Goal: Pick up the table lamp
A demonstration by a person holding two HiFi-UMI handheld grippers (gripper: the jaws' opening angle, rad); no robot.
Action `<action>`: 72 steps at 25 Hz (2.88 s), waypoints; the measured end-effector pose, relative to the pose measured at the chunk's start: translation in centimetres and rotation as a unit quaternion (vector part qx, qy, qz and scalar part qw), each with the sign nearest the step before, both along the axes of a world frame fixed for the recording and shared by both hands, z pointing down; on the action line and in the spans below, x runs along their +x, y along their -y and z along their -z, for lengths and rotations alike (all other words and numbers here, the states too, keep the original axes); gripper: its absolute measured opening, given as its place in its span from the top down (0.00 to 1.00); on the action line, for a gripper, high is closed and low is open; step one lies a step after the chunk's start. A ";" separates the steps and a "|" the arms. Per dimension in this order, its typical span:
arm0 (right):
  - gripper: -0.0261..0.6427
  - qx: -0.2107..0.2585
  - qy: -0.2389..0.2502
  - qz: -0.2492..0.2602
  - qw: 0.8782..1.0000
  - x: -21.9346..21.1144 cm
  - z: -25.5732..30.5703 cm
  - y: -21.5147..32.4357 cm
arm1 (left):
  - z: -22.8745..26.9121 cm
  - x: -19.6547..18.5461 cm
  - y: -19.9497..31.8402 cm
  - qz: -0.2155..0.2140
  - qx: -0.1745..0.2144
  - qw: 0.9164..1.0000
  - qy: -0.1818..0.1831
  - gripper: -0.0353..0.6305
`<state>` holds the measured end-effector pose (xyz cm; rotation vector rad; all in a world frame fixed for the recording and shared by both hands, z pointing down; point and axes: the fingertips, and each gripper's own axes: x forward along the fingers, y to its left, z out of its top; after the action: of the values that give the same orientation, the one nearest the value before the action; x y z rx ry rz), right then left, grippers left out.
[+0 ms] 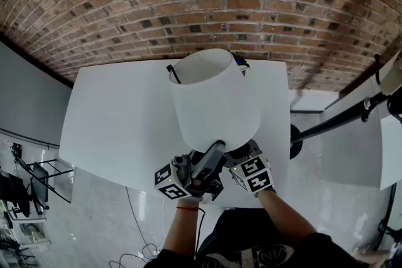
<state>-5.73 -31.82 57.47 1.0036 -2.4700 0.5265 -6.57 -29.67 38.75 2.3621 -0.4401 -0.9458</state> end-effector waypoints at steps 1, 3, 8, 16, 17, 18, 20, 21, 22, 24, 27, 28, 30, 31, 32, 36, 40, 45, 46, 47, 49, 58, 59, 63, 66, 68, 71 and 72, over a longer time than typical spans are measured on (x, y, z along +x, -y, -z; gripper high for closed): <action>0.73 0.003 -0.001 0.000 1.000 0.0 -0.1 0.0 | 0.0 -0.1 0.0 0.000 -0.001 1.000 -0.001 0.93; 0.73 0.008 -0.005 -0.002 1.000 0.1 -0.2 -0.1 | 0.0 -0.1 -0.2 0.000 -0.001 1.000 -0.003 0.93; 0.73 0.018 -0.006 -0.009 1.000 0.1 0.2 -0.3 | 0.0 0.2 -0.7 -0.005 -0.001 1.000 0.000 0.93; 0.73 0.037 -0.002 -0.012 0.999 0.9 0.9 -1.0 | 1.0 1.1 -1.9 -0.014 0.007 1.000 0.012 0.93; 0.73 0.040 0.000 -0.014 0.999 0.9 1.3 -1.0 | 1.3 1.3 -2.0 -0.015 0.011 1.000 0.015 0.93; 0.73 0.044 0.003 -0.015 0.999 0.9 1.8 -1.0 | 1.6 1.4 -2.2 -0.016 0.015 1.000 0.017 0.93; 0.73 0.053 0.009 -0.017 0.998 0.9 2.6 -1.1 | 2.4 1.5 -2.6 -0.018 0.024 0.999 0.021 0.93; 0.73 0.056 0.011 -0.018 0.998 0.9 3.1 -1.2 | 2.8 1.6 -2.8 -0.019 0.029 0.999 0.023 0.93; 0.73 0.061 0.013 -0.019 0.998 0.9 3.7 -1.2 | 3.2 1.7 -3.0 -0.020 0.034 0.999 0.025 0.93; 0.73 0.070 0.017 -0.021 0.997 0.9 4.7 -1.3 | 4.1 1.8 -3.4 -0.021 0.044 0.998 0.029 0.93; 0.73 0.085 0.025 -0.023 0.996 0.9 6.3 -1.4 | 5.5 2.0 -4.1 -0.022 0.060 0.997 0.034 0.93; 0.73 0.090 0.027 -0.024 0.995 0.8 6.8 -1.5 | 6.0 1.9 -4.3 -0.023 0.065 0.997 0.035 0.93; 0.73 0.102 0.032 -0.026 0.994 0.7 7.9 -1.5 | 7.0 1.8 -4.7 -0.022 0.076 0.996 0.038 0.93; 0.73 0.108 0.034 -0.027 0.993 0.5 8.4 -1.4 | 7.5 1.8 -4.8 -0.022 0.083 0.996 0.040 0.93; 0.73 0.114 0.037 -0.027 0.992 0.4 9.0 -1.3 | 8.1 1.7 -4.9 -0.022 0.089 0.995 0.042 0.93; 0.73 0.135 0.046 -0.028 0.989 0.0 11.0 -1.2 | 9.8 1.5 -5.4 -0.020 0.110 0.993 0.048 0.93; 0.73 0.153 0.053 -0.026 0.986 -0.2 13.0 -1.1 | 11.6 1.4 -5.9 -0.018 0.128 0.990 0.052 0.93; 0.73 0.176 0.061 -0.025 0.982 -0.5 15.7 -1.1 | 13.9 1.3 -6.6 -0.014 0.153 0.987 0.058 0.93; 0.73 0.180 0.062 -0.025 0.981 -0.5 16.2 -1.1 | 14.4 1.3 -6.8 -0.013 0.156 0.986 0.059 0.93; 0.73 0.185 0.064 -0.024 0.980 -0.5 16.7 -1.1 | 14.8 1.3 -6.9 -0.012 0.160 0.985 0.060 0.93; 0.73 0.195 0.067 -0.023 0.978 -0.5 17.7 -1.0 | 15.7 1.3 -7.0 -0.010 0.168 0.984 0.062 0.93; 0.73 0.228 0.089 -0.018 0.969 -0.7 21.8 -1.5 | 19.6 1.2 -7.6 0.008 0.176 0.983 0.059 0.93; 0.73 0.231 0.092 -0.018 0.968 -0.7 22.2 -1.6 | 20.0 1.2 -7.8 0.008 0.180 0.982 0.060 0.93; 0.73 0.246 0.099 -0.016 0.964 -0.7 23.9 -1.8 | 21.4 1.5 -8.5 0.010 0.194 0.979 0.066 0.93; 0.73 0.257 0.106 -0.013 0.960 -0.8 25.4 -2.2 | 22.7 1.4 -9.0 0.015 0.200 0.977 0.068 0.93; 0.73 0.265 0.111 -0.013 0.958 -0.8 26.4 -2.4 | 23.6 1.5 -9.3 0.016 0.203 0.976 0.071 0.93; 0.73 0.272 0.120 -0.013 0.955 -0.9 27.8 -2.8 | 24.8 1.7 -10.0 0.017 0.216 0.973 0.082 0.93; 0.73 0.274 0.123 -0.014 0.954 -0.9 28.2 -2.8 | 25.1 1.8 -10.2 0.017 0.221 0.971 0.086 0.93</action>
<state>-6.67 -29.00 29.31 1.2370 -2.9095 -0.0499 -4.73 -19.44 13.63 2.8640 -0.3648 -0.9354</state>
